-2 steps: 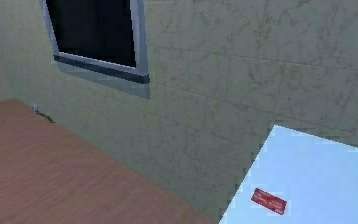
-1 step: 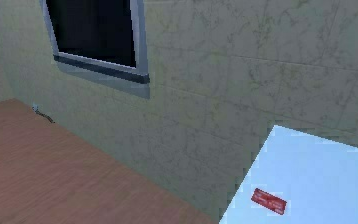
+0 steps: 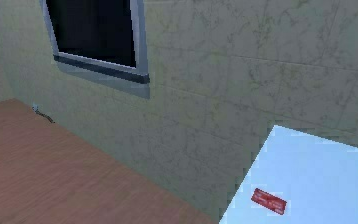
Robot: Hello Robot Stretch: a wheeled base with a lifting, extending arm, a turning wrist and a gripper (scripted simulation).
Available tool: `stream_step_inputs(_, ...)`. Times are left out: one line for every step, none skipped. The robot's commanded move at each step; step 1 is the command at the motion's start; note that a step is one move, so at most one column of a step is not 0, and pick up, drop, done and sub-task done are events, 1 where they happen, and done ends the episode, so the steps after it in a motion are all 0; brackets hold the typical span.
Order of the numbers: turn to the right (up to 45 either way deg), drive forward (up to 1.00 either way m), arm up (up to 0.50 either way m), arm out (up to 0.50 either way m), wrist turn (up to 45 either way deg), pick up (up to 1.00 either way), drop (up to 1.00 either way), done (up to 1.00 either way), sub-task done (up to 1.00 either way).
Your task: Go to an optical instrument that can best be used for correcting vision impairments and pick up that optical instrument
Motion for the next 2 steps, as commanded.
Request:
stream_step_inputs(0.0, 0.00, 0.00, 0.02, 0.0, 0.00, 0.00, 0.00, 0.00)
stream_step_inputs(0.0, 0.00, 0.00, 0.00, 45.0, 0.00, 0.00, 0.00, 0.00)
